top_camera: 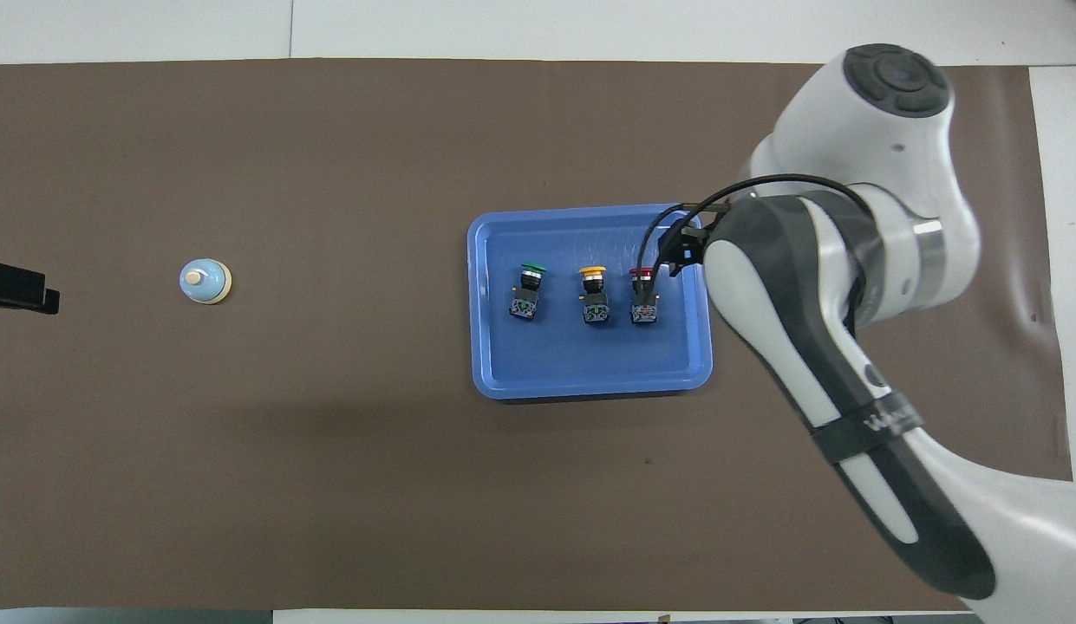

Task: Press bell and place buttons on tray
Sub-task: 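Withdraw the right gripper to rest while the left gripper approaches the bell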

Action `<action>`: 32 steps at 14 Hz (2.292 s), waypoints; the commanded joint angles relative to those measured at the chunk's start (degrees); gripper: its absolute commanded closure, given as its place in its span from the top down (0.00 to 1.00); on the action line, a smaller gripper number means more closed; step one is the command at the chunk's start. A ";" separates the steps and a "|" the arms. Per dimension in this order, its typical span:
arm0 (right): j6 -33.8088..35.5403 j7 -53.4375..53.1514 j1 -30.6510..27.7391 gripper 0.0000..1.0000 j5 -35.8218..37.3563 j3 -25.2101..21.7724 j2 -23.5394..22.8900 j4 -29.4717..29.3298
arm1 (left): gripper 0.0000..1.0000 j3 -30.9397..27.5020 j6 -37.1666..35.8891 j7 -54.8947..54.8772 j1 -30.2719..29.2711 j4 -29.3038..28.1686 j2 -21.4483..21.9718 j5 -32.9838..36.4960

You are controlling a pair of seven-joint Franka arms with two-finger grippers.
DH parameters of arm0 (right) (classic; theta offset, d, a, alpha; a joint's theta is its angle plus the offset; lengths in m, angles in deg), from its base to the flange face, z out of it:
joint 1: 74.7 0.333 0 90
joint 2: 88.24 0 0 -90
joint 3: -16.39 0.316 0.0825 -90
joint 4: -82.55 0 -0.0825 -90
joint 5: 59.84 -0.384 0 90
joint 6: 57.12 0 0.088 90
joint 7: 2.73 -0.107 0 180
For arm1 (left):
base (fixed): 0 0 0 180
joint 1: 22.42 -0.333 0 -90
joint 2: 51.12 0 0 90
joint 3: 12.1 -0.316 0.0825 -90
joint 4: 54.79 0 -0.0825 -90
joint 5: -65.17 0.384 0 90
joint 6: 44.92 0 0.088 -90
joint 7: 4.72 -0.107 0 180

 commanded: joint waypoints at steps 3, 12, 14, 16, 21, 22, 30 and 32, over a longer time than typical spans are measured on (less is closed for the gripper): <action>7.81 5.91 -5.19 1.00 3.88 0.88 8.87 3.38 | 1.00 -0.09 -0.07 0.72 0.25 -1.36 1.40 -0.80; 9.76 8.54 -12.75 1.00 7.13 1.76 17.42 11.21 | 1.00 -0.09 -0.07 0.72 0.25 -1.36 1.40 -0.72; 8.27 9.69 -13.19 1.00 7.31 1.76 17.06 10.43 | 1.00 0.00 -0.25 0.72 0.25 -1.36 1.40 -0.80; 8.00 9.43 -13.02 1.00 7.31 1.67 16.36 9.11 | 1.00 0.00 0.01 0.81 0.25 -1.36 1.40 -0.80; 7.74 9.08 -12.76 1.00 7.93 1.67 16.36 7.79 | 1.00 0.00 0.10 0.29 -0.09 -1.27 1.40 -0.72; 6.08 8.99 -12.58 1.00 8.97 1.67 16.19 7.18 | 1.00 0.00 0.54 0.11 -0.18 -1.36 1.40 -0.72; 5.54 11.69 -13.19 1.00 11.00 1.67 15.57 5.06 | 0.00 -0.09 11.33 1.25 -0.71 -8.12 0.71 -0.80; 5.27 15.22 -13.54 1.00 12.84 1.67 15.39 4.63 | 0.00 -0.09 16.51 1.08 -0.97 -9.44 -2.19 -0.80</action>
